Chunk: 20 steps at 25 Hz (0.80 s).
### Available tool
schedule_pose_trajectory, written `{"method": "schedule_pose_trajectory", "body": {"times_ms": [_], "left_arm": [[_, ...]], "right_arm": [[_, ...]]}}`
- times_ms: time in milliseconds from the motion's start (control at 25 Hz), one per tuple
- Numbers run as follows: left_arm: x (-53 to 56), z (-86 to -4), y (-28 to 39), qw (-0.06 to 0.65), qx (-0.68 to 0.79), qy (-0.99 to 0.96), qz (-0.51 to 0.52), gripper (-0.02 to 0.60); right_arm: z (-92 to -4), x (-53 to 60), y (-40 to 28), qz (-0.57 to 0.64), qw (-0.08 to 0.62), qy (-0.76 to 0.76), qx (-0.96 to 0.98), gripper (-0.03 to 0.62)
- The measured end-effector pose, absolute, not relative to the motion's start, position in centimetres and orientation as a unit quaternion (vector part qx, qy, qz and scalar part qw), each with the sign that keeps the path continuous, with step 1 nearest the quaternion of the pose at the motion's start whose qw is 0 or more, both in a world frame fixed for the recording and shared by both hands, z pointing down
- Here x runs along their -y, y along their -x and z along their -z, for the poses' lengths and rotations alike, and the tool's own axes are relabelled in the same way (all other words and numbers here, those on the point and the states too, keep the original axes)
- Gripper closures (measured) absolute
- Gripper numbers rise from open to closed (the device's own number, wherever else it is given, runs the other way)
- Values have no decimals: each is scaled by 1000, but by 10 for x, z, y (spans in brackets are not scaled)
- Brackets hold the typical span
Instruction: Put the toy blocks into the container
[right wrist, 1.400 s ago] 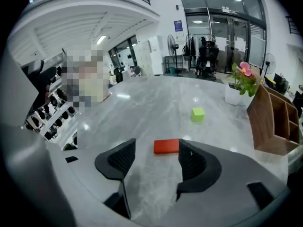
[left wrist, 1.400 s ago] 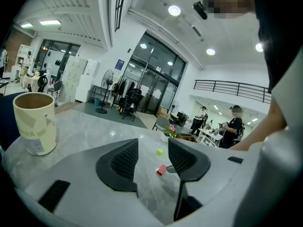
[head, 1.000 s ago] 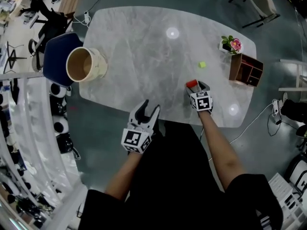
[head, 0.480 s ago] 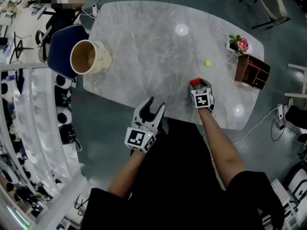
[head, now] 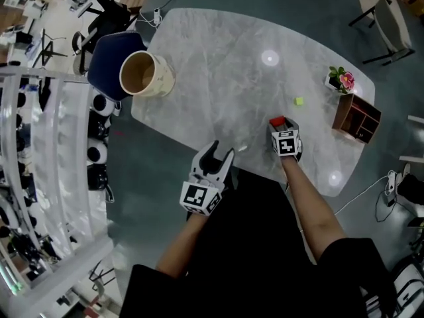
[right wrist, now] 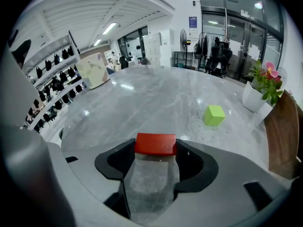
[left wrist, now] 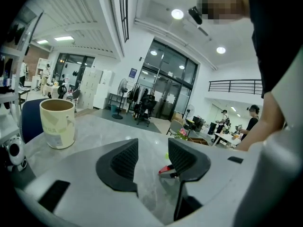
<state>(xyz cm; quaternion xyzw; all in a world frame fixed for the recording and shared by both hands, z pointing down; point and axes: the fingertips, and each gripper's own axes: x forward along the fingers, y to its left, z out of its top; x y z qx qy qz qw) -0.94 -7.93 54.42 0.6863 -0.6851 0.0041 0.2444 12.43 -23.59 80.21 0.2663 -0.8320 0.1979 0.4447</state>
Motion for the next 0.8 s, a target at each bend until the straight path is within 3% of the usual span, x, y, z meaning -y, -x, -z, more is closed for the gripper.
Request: {"method": "schedule_pose_trajectory", "body": {"times_ms": [400,800], "left_arm": [[50,-530,39,217,728,-650,11,402],[9,-516,118,207,733,-647,30,423]], "right_arm": [[-762,225,-82,-167,414,-223,867,332],[-701,205,13,-147,378,-206,891,332]]}}
